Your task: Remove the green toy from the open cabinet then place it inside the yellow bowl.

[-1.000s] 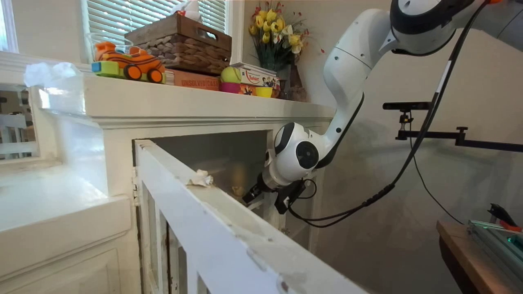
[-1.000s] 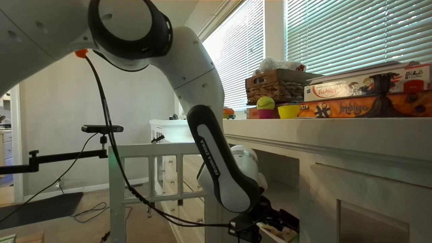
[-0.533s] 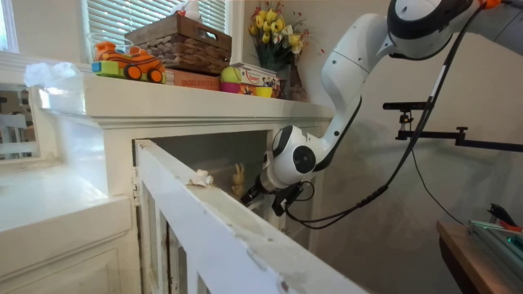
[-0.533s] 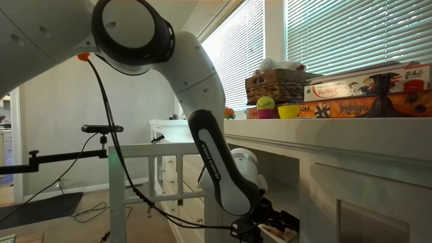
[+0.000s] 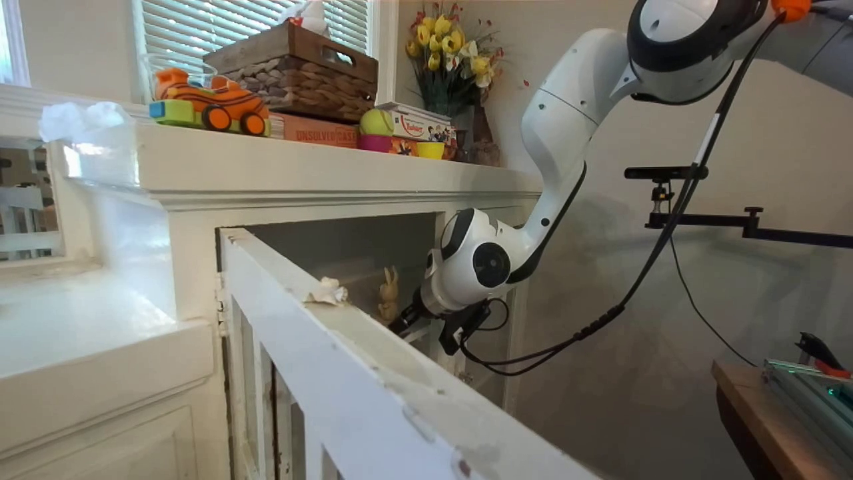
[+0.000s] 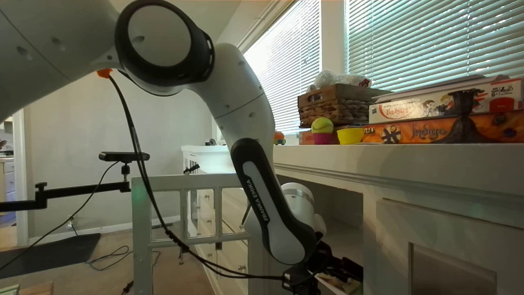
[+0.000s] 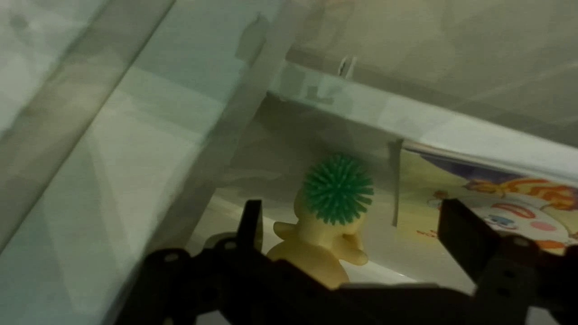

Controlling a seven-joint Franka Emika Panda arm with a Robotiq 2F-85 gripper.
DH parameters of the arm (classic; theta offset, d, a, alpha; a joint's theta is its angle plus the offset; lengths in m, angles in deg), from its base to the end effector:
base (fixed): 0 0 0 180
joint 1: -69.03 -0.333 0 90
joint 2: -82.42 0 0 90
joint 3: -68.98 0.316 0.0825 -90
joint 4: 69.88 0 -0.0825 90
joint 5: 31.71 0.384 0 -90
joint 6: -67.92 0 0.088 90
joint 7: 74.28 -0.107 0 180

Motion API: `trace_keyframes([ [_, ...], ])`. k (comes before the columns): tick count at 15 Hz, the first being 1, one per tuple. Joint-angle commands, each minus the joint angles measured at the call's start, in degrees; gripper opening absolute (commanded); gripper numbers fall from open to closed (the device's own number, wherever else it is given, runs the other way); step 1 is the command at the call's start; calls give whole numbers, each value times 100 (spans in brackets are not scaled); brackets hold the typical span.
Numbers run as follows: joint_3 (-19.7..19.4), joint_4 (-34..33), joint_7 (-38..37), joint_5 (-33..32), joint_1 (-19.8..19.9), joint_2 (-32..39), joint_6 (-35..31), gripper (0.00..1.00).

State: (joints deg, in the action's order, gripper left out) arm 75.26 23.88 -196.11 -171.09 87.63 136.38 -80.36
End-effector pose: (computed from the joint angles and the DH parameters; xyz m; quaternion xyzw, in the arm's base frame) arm 0.6291 -0.1289 0.0520 0.8738 -0.0501 0.4097 0.2571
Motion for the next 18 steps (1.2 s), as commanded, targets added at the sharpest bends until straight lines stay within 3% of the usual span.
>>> trace_keyframes([
  [1,19,-328,-9,147,-12,235,56,100],
  [3,12,-412,12,178,-18,285,38,97],
  [4,9,-442,14,179,-20,305,32,76],
  [6,2,-490,27,196,-21,334,20,71],
  [14,-5,-611,39,216,-30,381,-2,14],
  [16,-24,-507,148,470,-59,256,-9,2],
  [18,-86,-256,450,1066,-140,43,-2,2],
])
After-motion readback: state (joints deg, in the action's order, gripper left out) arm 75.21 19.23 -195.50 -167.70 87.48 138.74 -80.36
